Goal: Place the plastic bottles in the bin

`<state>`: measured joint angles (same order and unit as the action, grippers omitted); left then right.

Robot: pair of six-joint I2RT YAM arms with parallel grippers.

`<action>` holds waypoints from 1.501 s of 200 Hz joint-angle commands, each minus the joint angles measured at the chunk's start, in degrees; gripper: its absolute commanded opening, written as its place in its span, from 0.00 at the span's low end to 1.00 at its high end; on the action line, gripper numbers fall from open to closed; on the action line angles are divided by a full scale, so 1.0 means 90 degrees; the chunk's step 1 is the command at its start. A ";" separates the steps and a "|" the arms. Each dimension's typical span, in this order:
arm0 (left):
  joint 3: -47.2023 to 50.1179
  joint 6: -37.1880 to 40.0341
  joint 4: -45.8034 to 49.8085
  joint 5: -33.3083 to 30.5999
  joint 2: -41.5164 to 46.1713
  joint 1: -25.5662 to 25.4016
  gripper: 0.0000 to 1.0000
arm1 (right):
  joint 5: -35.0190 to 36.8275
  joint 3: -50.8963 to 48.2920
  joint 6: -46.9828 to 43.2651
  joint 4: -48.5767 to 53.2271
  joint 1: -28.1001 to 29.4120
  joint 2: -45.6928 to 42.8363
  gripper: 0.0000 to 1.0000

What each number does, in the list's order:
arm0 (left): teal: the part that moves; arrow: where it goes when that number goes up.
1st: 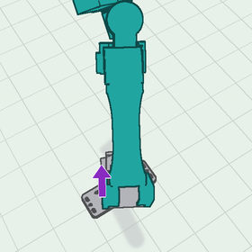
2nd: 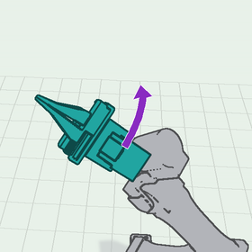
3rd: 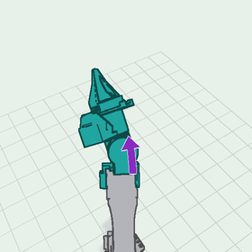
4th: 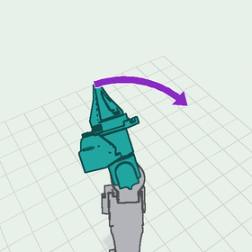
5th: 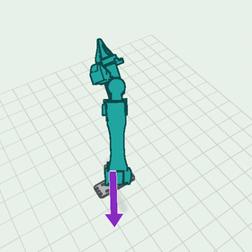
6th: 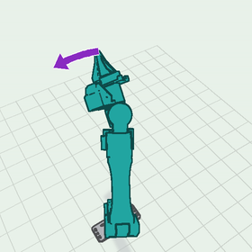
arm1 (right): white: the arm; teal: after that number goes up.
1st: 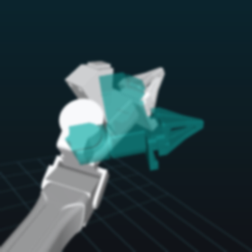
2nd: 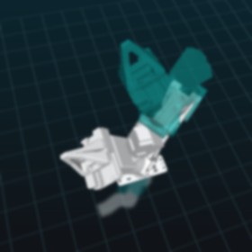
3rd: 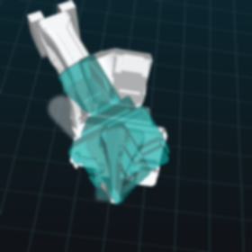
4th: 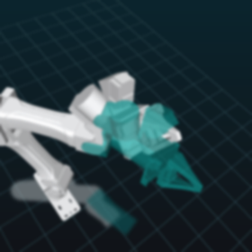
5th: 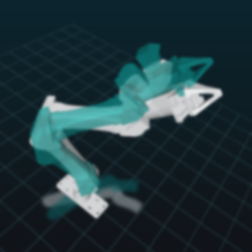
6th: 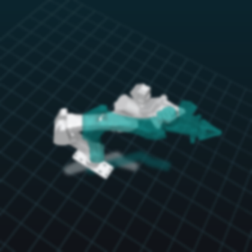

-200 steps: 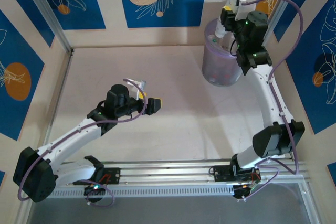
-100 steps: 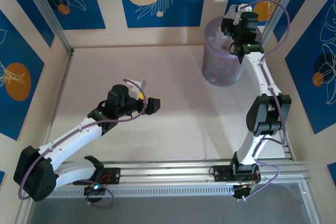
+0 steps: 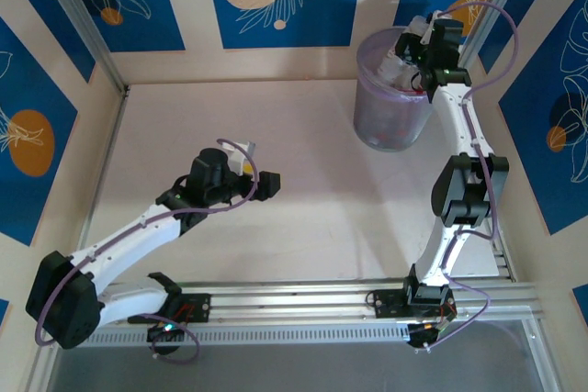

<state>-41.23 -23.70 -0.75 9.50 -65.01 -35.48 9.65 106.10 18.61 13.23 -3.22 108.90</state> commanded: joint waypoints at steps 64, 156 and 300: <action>0.0011 -0.0149 -0.0128 -0.0084 -0.0245 -0.0036 1.00 | -0.1538 0.0957 0.0796 0.1625 -0.0202 0.0006 0.78; 0.0001 -0.0175 -0.0310 0.0024 -0.0412 -0.0033 1.00 | -0.0727 0.1870 0.0220 0.2553 -0.0213 -0.0147 0.81; -0.0023 -0.0168 -0.0191 -0.0075 -0.0419 -0.0024 1.00 | -0.0283 0.3793 -0.0195 0.2826 0.0219 0.2153 0.54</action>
<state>-41.23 -25.06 -1.65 8.91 -68.97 -35.48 5.78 141.32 18.09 37.08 -2.31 127.83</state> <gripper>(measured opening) 0.998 0.564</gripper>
